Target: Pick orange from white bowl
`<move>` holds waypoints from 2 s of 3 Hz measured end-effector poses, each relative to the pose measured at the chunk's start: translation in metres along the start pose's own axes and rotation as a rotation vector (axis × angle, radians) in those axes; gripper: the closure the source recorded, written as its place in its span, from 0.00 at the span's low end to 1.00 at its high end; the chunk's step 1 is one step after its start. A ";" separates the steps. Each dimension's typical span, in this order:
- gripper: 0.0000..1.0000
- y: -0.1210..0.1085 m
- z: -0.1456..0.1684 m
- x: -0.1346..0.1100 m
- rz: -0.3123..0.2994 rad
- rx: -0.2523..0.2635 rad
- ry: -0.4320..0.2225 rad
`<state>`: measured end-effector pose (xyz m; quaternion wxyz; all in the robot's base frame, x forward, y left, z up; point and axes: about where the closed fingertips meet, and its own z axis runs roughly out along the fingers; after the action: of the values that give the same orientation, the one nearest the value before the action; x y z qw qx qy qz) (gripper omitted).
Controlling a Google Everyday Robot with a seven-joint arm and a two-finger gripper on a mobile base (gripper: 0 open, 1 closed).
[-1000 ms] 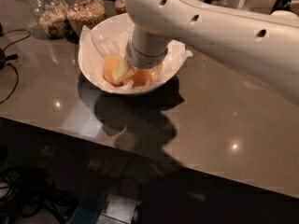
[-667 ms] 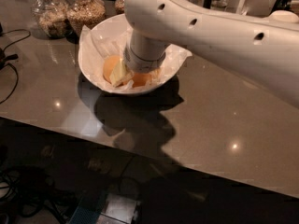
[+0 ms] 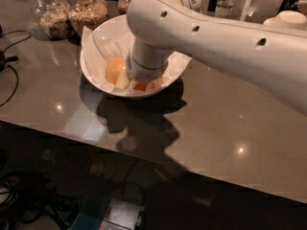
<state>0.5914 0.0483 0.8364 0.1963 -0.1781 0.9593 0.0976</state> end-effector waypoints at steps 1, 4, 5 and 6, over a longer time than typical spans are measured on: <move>0.67 -0.001 0.000 0.000 0.012 -0.002 -0.003; 1.00 -0.003 -0.081 -0.035 -0.026 -0.138 -0.236; 1.00 -0.008 -0.100 -0.049 -0.030 -0.267 -0.327; 1.00 -0.001 -0.100 -0.044 -0.032 -0.467 -0.356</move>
Offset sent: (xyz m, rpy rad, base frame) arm 0.0132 -0.0142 0.0304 0.1240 -0.0852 -0.0273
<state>0.5956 0.0350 0.9447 0.3168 -0.2135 0.8583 0.3425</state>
